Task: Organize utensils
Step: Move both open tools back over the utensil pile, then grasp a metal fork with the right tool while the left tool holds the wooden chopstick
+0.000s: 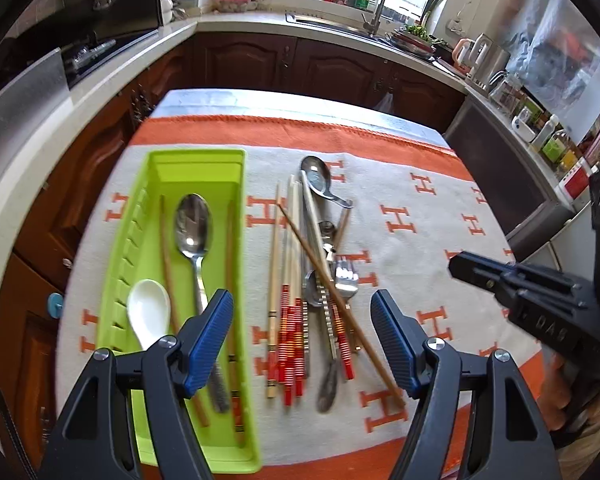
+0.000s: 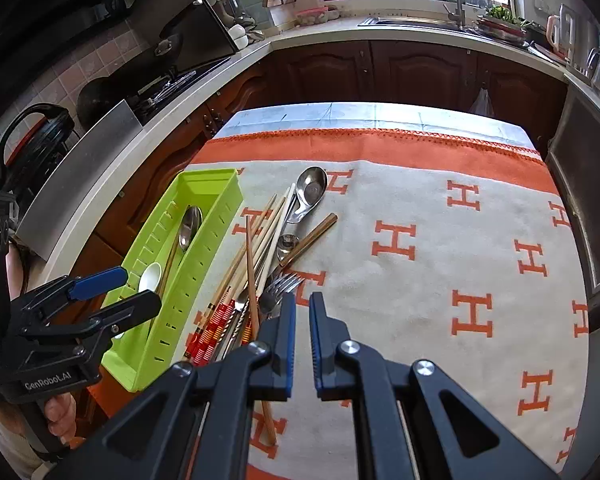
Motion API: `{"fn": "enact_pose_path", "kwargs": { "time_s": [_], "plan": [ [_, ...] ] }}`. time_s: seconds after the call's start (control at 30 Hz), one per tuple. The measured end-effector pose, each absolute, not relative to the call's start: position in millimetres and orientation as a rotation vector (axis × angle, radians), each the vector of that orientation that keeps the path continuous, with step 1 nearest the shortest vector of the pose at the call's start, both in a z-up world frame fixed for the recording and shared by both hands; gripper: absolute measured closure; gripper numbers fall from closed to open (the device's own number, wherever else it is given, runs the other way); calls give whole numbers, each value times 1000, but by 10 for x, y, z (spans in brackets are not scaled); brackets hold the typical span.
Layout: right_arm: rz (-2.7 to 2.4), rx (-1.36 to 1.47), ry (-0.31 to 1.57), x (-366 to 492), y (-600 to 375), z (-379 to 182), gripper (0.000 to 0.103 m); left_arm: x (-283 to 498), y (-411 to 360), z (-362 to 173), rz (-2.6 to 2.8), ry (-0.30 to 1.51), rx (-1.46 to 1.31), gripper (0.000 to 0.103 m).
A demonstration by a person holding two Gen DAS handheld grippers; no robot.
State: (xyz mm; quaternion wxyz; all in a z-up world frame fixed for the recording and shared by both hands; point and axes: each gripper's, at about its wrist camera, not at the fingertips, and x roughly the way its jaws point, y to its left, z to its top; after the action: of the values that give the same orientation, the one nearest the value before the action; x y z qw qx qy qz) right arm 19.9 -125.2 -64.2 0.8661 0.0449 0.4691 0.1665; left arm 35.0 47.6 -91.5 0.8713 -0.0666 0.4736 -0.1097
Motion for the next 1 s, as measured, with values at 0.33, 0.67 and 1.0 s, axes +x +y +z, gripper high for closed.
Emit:
{"fn": "enact_pose_path", "kwargs": {
  "time_s": [0.33,0.67,1.0],
  "plan": [
    [369,114,1002,184,-1373,-935,96,675,188,-1276,-264,1086,-204,62],
    [415,144,1028,285,-1380,-1137,96,1112,132,-1524,-191,1120,-226,66],
    [439,173,1043,388,-1359,-1245,96,1275,85,-1757,-187,1161,-244,83]
  ]
}}
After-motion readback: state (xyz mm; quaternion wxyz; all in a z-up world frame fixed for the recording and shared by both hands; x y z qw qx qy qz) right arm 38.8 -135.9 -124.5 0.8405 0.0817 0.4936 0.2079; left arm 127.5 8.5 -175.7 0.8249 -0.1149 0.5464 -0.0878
